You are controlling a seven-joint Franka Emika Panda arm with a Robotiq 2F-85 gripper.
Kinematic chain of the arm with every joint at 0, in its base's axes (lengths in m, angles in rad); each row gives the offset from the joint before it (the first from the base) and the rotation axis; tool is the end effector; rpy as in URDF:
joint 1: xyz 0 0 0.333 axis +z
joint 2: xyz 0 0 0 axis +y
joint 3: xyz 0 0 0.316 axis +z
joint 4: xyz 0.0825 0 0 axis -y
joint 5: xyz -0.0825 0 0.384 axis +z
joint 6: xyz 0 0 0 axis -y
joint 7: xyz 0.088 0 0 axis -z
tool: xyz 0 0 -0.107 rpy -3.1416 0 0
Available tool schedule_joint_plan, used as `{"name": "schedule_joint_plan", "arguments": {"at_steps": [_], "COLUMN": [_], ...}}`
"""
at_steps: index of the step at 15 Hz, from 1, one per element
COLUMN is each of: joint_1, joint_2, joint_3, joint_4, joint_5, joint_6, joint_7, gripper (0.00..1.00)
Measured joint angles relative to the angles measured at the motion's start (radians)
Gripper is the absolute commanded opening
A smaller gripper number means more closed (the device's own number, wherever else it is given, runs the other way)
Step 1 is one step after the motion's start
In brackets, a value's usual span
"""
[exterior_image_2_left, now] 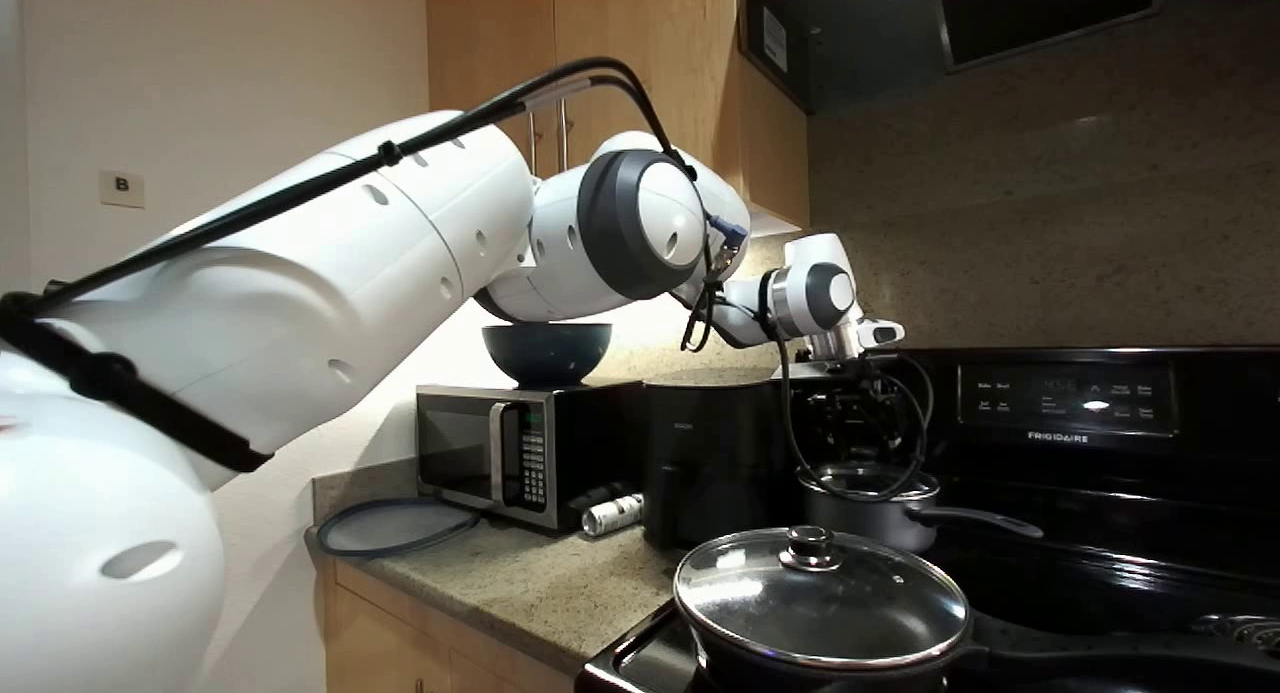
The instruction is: Pick up the lid from the pot and put it on the air fryer
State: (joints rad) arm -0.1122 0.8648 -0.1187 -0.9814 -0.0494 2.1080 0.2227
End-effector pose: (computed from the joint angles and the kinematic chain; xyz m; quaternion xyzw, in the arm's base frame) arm 0.7845 -0.1491 0.3725 0.9712 -0.1870 0.1327 0.0652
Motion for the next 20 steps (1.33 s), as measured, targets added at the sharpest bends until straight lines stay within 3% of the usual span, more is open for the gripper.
{"name": "schedule_joint_plan", "arguments": {"at_steps": [4,7,10,11,12,17,20], "joint_1": [-0.001,-0.004,-0.004,-0.004,-0.004,-0.001,0.000], "joint_2": [-0.006,-0.011,-0.011,-0.011,-0.011,-0.026,-0.061], "joint_3": [0.000,-0.002,-0.002,-0.003,-0.003,-0.002,-0.003], "joint_4": [0.000,0.000,0.000,0.000,0.000,-0.027,-0.077], "joint_5": [0.002,0.004,0.004,0.004,0.004,0.003,0.002], "joint_6": [0.000,-0.001,-0.001,-0.001,-0.001,-0.010,-0.007], "joint_7": [0.000,0.001,0.001,0.001,0.001,0.001,0.001], "gripper": [0.29,0.19,0.19,0.69,0.70,1.00,1.00]}}
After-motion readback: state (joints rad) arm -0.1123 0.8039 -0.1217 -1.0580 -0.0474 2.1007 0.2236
